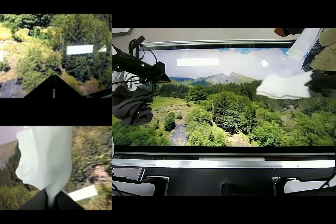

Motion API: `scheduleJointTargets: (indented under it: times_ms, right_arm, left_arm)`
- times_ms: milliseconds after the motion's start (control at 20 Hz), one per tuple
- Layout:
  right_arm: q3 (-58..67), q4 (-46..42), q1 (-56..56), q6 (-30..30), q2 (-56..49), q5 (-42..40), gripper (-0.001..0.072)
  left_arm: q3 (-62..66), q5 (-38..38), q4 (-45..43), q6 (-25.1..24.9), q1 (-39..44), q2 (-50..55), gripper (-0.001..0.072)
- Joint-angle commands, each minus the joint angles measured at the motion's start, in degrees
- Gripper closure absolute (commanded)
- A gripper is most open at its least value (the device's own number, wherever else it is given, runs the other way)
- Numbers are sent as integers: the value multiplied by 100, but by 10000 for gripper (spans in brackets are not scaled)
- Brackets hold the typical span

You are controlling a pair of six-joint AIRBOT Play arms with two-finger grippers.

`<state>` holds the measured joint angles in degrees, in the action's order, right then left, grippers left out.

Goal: Fold the clothes and pants, and hang the long-sleeved shirts on hangers.

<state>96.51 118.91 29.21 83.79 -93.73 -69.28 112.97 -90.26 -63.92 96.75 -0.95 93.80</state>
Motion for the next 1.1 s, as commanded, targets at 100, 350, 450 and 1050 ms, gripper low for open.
scheduleJointTargets:
  times_ms: [100,350,450,1050]
  right_arm:
    - [107,-1419,1255,-433,42,-1102,684]
    - [-221,-2382,1899,-723,173,-1788,683]
    - [-743,-2695,1917,-785,374,-1718,683]
    - [-3373,-3418,1917,-1574,1272,-1421,681]
  left_arm:
    - [-2,-33,-2,-96,-7,0,688]
    - [-2,-37,-2,-94,-4,0,688]
    - [-2,-39,-2,-92,-4,0,688]
    - [-2,-37,-2,-90,-4,0,688]
